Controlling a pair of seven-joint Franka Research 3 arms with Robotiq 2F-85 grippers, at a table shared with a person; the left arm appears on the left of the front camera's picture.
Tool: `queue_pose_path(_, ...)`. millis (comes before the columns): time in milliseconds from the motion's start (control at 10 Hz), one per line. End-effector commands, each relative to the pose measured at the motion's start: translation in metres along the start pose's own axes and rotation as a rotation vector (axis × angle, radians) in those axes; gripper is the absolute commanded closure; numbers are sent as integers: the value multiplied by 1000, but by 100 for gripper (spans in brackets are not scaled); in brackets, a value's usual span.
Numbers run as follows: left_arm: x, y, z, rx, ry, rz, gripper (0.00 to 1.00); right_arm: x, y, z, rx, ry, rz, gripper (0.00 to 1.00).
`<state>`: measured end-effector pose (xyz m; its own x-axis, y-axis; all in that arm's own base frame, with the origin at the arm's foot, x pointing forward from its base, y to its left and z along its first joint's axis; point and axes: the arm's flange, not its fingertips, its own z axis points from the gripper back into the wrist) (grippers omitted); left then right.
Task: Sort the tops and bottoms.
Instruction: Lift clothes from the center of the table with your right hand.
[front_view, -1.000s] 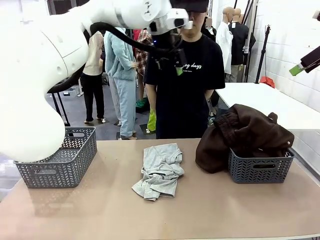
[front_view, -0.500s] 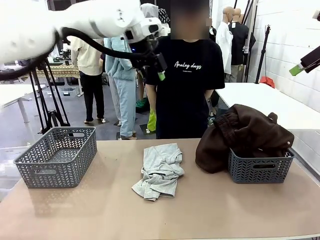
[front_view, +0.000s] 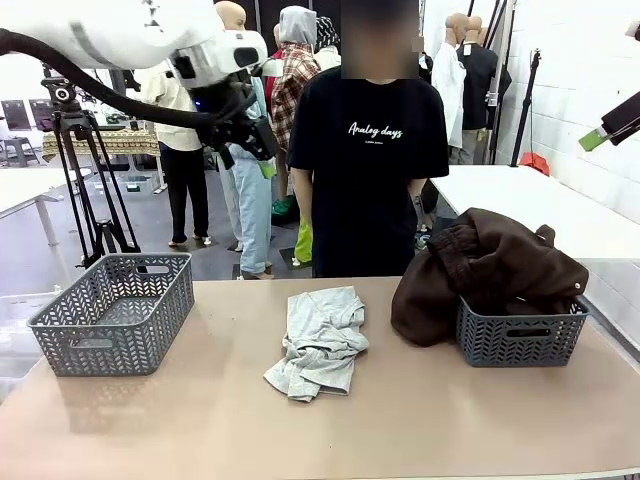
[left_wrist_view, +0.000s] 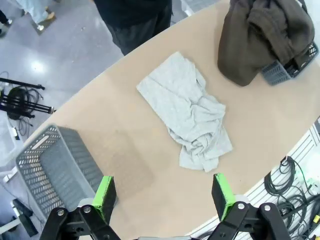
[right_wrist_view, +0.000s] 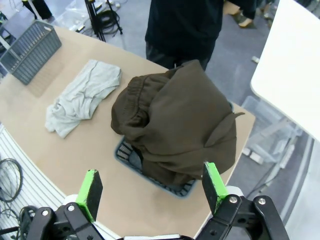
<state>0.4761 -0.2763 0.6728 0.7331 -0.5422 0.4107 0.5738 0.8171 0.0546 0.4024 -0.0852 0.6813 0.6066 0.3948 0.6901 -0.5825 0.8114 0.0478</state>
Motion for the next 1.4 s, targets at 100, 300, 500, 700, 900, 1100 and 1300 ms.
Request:
queue_pose_path(100,45,5,-17,-36,-5,-9,0,0,1,-2,1,-1,0,0)
queue_pose_path(300,4,17,-15,42,-1,-34,0,0,1,-2,1,-1,0,0)
queue_pose_path(500,-52,45,-1,-5,-47,9,0,0,1,-2,1,-1,0,0)
queue_pose_path(700,-89,60,23,-7,-136,35,0,0,1,-2,1,-1,0,0)
queue_pose_path(900,-95,63,31,-24,-209,-6,0,0,1,-2,1,-1,0,0)
queue_pose_path(1100,-89,59,29,-61,-191,-57,0,0,1,-2,1,-1,0,0)
queue_pose_path(1300,-88,62,32,-52,-134,-7,0,0,1,-2,1,-1,0,0)
